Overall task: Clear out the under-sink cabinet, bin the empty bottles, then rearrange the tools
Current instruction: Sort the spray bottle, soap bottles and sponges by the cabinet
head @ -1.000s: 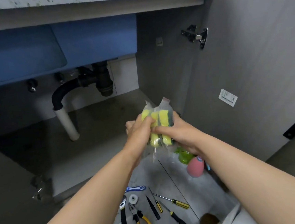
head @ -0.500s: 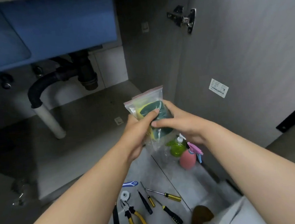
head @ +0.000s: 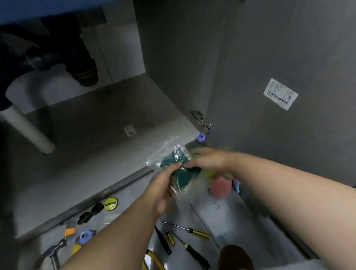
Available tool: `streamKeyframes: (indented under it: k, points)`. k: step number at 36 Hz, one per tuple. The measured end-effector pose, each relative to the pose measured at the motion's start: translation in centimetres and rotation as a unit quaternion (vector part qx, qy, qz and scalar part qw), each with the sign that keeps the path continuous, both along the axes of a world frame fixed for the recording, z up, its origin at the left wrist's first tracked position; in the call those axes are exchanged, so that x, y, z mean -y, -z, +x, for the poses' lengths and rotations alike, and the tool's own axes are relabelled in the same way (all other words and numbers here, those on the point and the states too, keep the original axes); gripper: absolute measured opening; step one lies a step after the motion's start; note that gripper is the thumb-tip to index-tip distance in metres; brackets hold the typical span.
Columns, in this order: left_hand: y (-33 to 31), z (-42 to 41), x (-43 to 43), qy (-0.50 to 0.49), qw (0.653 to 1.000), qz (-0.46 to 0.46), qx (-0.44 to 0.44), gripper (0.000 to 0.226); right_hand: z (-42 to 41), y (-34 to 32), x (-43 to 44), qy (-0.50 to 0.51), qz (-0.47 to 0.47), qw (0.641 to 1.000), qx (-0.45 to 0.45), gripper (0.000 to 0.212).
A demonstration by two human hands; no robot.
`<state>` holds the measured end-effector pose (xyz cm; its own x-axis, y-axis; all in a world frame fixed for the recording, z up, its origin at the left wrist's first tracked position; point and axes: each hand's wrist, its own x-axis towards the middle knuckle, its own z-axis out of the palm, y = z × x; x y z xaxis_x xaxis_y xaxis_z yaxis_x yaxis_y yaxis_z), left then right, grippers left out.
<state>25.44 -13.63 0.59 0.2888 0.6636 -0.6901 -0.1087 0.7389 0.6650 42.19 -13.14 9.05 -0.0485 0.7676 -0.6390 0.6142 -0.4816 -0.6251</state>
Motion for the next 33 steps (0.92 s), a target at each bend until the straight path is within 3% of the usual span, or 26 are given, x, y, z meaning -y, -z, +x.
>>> streamKeyframes:
  k: [3,6,9,11,15,21,27,33]
  points:
    - [5.2,0.3,-0.8,0.000,0.998,-0.028,-0.064,0.061,1.4,4.6,-0.3,-0.042,-0.142,0.987,0.066,0.045]
    - [9.1,1.2,-2.2,-0.002,0.995,-0.054,-0.078,0.079,1.9,8.5,-0.4,-0.083,-0.247,0.962,0.078,0.033]
    - [12.1,2.4,-4.3,-0.005,0.995,-0.064,-0.076,0.077,1.4,11.4,-0.5,-0.079,-0.317,0.943,0.062,0.030]
    - [13.6,3.4,-5.6,-0.016,0.995,-0.068,-0.073,0.067,0.9,13.5,-0.2,-0.018,-0.340,0.940,0.025,0.032]
    - [16.1,4.8,-7.4,-0.056,0.993,-0.074,-0.070,0.048,-0.6,17.1,0.2,0.196,-0.257,0.945,-0.057,0.022]
    - [18.1,4.3,-7.3,-0.092,0.987,-0.048,-0.120,0.054,-1.3,19.5,-0.9,0.439,-0.160,0.862,-0.199,0.016]
    - [18.5,3.9,-7.1,-0.080,0.991,-0.007,-0.104,0.022,-1.8,20.9,-1.5,0.491,-0.122,0.825,-0.253,0.021]
    - [17.9,5.3,-8.5,-0.012,0.986,0.062,-0.157,0.019,-1.3,21.9,-2.5,0.508,-0.092,0.816,-0.260,0.021]
